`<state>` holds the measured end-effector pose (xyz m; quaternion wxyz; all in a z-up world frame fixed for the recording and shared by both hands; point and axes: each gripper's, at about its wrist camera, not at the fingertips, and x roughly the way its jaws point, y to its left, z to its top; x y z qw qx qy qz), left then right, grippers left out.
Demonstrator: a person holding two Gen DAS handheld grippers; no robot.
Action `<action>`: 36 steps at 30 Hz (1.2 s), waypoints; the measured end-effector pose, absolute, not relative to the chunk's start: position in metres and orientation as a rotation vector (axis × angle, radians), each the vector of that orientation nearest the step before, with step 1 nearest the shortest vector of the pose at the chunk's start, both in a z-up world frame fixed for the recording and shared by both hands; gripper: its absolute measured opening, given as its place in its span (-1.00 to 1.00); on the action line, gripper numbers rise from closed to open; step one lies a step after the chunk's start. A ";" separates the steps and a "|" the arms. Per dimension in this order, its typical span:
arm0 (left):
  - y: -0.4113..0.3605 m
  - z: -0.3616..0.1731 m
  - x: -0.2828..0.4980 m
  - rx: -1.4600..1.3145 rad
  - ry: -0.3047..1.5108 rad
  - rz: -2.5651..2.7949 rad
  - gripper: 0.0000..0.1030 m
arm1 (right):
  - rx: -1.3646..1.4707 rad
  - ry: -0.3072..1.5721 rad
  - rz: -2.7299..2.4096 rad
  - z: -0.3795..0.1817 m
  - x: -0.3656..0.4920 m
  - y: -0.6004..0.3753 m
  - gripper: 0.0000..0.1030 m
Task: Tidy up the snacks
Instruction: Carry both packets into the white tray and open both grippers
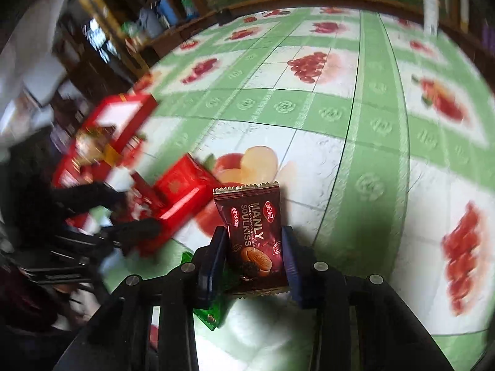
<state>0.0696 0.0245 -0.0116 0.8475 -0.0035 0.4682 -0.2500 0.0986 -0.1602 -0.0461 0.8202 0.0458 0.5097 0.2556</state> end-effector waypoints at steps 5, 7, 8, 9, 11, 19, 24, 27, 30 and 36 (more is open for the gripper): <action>0.027 -0.008 0.069 -0.007 0.968 -0.528 -0.34 | 0.273 1.091 0.586 -0.051 0.099 -0.179 -0.30; 0.027 -0.008 0.069 -0.008 0.967 -0.527 -0.35 | 0.280 1.081 0.580 -0.052 0.097 -0.181 -0.30; 0.026 -0.008 0.068 -0.004 0.960 -0.525 -0.37 | 0.288 1.080 0.580 -0.052 0.096 -0.181 -0.30; 0.026 -0.007 0.067 0.000 0.955 -0.522 -0.37 | 0.295 1.081 0.580 -0.052 0.096 -0.181 -0.30; 0.026 -0.006 0.065 0.007 0.945 -0.511 -0.38 | 0.296 1.079 0.578 -0.052 0.097 -0.180 -0.29; 0.013 0.004 0.053 0.076 0.877 -0.494 -0.39 | 0.265 1.062 0.575 -0.054 0.093 -0.179 -0.28; 0.010 0.001 0.053 0.074 0.889 -0.491 -0.39 | 0.198 1.047 0.552 -0.051 0.089 -0.171 -0.27; 0.012 -0.001 0.053 0.066 0.899 -0.488 -0.39 | 0.103 1.031 0.522 -0.049 0.084 -0.160 -0.27; 0.013 -0.002 0.048 0.065 0.905 -0.486 -0.39 | -0.004 1.015 0.478 -0.047 0.078 -0.146 -0.27; 0.011 -0.001 0.038 0.078 0.901 -0.485 -0.39 | -0.118 1.005 0.406 -0.047 0.071 -0.127 -0.29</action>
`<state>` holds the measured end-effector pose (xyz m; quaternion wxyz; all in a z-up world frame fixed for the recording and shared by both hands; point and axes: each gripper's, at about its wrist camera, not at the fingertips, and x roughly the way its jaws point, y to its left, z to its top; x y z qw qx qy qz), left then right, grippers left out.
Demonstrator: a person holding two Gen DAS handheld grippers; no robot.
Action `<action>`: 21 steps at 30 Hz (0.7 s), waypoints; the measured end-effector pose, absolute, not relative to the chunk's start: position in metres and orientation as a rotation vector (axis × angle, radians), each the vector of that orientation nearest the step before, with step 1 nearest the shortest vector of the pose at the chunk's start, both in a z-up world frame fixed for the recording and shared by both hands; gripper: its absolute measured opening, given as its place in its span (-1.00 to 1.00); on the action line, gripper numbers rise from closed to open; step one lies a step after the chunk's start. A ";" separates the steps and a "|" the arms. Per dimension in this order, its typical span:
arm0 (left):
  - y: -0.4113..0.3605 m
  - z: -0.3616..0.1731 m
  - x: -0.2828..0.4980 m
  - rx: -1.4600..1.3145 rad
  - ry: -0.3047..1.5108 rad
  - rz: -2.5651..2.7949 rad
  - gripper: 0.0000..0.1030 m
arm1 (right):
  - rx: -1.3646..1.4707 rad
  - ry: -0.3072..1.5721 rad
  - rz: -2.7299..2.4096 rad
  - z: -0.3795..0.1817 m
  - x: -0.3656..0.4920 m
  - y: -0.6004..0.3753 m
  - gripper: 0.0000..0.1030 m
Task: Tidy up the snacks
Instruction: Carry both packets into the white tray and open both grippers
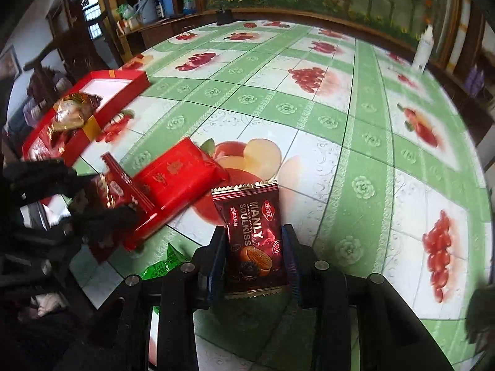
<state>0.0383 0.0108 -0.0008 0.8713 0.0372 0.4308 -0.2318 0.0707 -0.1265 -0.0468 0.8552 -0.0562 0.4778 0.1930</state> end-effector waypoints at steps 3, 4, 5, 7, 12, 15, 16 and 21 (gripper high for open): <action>0.014 0.004 0.031 0.094 0.884 -0.466 -0.39 | 0.014 1.056 0.428 -0.044 0.081 -0.141 -0.30; 0.016 0.006 0.029 0.097 0.875 -0.464 -0.39 | 0.043 1.055 0.425 -0.041 0.082 -0.144 -0.30; 0.019 0.010 0.027 0.095 0.862 -0.464 -0.39 | 0.068 1.048 0.434 -0.037 0.082 -0.146 -0.30; 0.031 0.018 0.024 0.083 0.835 -0.449 -0.39 | 0.083 1.031 0.451 -0.026 0.081 -0.143 -0.30; 0.078 0.045 0.019 0.053 0.752 -0.349 -0.39 | 0.106 0.975 0.557 0.006 0.082 -0.108 -0.30; 0.113 0.057 0.017 0.045 0.722 -0.256 -0.38 | 0.108 0.955 0.654 0.023 0.091 -0.061 -0.30; 0.125 0.060 0.018 0.043 0.716 -0.220 -0.38 | 0.106 0.951 0.683 0.026 0.095 -0.046 -0.31; 0.186 0.067 0.023 0.028 0.715 -0.081 -0.38 | 0.136 0.939 0.810 0.036 0.115 0.039 -0.31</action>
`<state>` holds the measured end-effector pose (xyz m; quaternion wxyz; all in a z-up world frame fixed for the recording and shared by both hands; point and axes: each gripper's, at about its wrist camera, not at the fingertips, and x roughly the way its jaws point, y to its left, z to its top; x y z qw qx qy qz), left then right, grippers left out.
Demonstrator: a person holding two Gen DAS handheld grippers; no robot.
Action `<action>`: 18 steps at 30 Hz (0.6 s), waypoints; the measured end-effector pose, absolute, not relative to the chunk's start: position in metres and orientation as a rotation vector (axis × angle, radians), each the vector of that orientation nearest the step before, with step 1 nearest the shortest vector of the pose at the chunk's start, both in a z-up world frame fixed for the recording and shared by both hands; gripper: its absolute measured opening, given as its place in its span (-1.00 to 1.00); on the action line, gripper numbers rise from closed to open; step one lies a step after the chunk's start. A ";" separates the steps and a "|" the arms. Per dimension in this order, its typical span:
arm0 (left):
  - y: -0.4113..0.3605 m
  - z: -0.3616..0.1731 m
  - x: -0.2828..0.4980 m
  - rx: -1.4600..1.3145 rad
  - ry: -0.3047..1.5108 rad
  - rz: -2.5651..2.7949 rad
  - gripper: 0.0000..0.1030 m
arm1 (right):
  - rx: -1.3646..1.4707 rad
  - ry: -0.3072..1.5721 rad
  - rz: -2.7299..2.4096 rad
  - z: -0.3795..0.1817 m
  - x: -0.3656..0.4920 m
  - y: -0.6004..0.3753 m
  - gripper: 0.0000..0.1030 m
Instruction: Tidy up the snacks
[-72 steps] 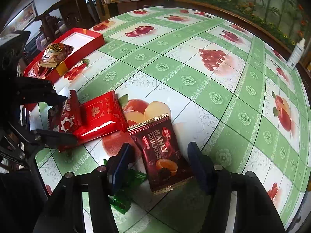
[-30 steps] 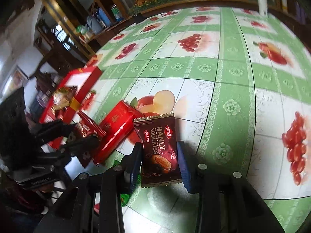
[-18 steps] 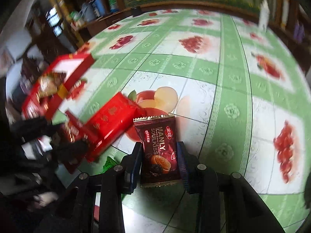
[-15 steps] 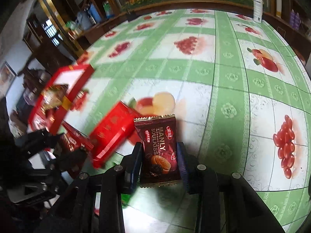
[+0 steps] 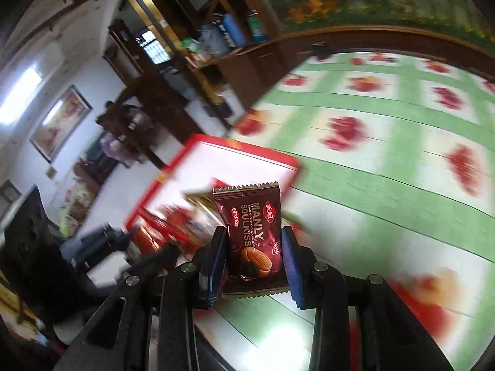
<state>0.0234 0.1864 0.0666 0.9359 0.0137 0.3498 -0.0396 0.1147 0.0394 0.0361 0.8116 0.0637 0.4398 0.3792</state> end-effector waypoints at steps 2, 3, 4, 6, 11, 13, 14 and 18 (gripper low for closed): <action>0.205 0.066 0.027 0.011 0.714 -0.071 -0.38 | 0.169 0.922 0.851 0.040 0.121 0.072 -0.31; 0.214 0.066 0.031 -0.005 0.723 -0.102 -0.38 | 0.184 0.912 0.876 0.042 0.125 0.090 -0.31; 0.221 0.065 0.034 -0.026 0.731 -0.114 -0.37 | 0.195 0.912 0.894 0.042 0.127 0.101 -0.29; 0.237 0.063 0.041 -0.084 0.743 -0.095 -0.37 | 0.235 0.916 0.917 0.041 0.131 0.121 -0.23; 0.261 0.062 0.042 -0.142 0.705 -0.045 -0.11 | 0.351 0.873 0.938 0.039 0.138 0.117 0.00; 0.264 0.062 0.040 -0.153 0.696 -0.035 -0.10 | 0.348 0.849 0.913 0.040 0.138 0.101 0.00; 0.262 0.060 0.040 -0.156 0.701 -0.035 -0.10 | 0.331 0.837 0.884 0.040 0.138 0.090 0.00; 0.242 0.055 0.030 -0.138 0.711 -0.089 -0.10 | 0.230 0.845 0.760 0.034 0.124 0.028 0.00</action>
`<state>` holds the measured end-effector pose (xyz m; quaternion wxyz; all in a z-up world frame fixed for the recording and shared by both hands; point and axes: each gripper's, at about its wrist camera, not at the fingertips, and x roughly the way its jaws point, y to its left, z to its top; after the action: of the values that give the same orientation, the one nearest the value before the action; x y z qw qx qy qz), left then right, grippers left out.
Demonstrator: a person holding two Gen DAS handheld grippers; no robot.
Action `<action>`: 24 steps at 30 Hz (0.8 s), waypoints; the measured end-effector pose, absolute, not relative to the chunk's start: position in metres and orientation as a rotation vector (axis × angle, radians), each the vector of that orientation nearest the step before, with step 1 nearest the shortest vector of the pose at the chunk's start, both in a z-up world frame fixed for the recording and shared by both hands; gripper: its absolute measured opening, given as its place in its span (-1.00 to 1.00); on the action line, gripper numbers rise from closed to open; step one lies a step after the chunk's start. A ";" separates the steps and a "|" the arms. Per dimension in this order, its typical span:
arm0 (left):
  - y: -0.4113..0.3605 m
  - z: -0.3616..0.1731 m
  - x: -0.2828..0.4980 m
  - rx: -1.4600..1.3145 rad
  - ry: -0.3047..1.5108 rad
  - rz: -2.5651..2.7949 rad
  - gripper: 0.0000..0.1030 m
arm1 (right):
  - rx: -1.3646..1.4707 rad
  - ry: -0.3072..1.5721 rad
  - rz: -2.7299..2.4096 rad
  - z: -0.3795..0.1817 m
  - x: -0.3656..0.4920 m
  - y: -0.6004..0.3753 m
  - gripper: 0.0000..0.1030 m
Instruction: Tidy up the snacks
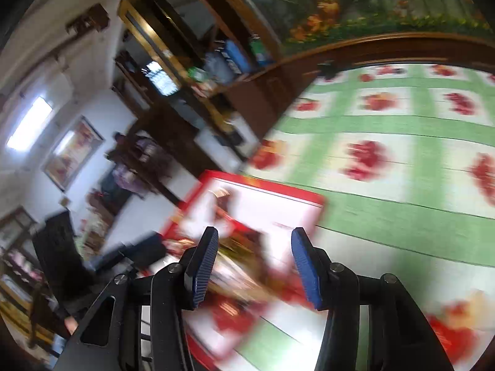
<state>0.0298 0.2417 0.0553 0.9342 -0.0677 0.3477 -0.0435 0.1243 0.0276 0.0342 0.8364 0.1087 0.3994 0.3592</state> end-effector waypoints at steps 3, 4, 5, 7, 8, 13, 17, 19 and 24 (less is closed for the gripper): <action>0.207 0.055 0.026 -0.072 0.723 -0.150 -0.07 | 0.140 0.888 0.625 0.023 0.109 -0.030 0.09; 0.193 0.055 0.026 -0.047 0.729 -0.177 -0.03 | 0.119 0.903 0.598 0.019 0.105 -0.046 0.09; 0.179 0.055 0.027 -0.015 0.733 -0.207 0.06 | 0.095 0.919 0.571 0.014 0.100 -0.062 0.10; 0.151 0.055 0.028 0.041 0.731 -0.252 0.21 | 0.058 0.953 0.513 0.004 0.087 -0.096 0.11; 0.138 0.055 0.029 0.061 0.731 -0.276 0.23 | 0.057 0.968 0.500 0.000 0.084 -0.108 0.14; 0.088 0.044 0.039 0.101 0.789 -0.343 0.23 | 0.050 1.023 0.483 -0.022 0.052 -0.133 0.16; 0.074 0.033 0.040 0.106 0.841 -0.330 0.23 | 0.035 1.034 0.500 -0.035 0.030 -0.123 0.21; 0.075 0.032 0.038 0.099 0.852 -0.318 0.23 | -0.030 1.033 0.487 -0.044 0.023 -0.110 0.21; 0.074 0.031 0.040 0.098 0.881 -0.310 0.23 | -0.220 0.909 0.399 -0.055 0.019 -0.099 0.06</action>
<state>0.0402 0.0740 0.0307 0.8919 0.0473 0.4243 -0.1494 0.0189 -0.0986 -0.0549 0.8735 -0.1054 0.4352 0.1909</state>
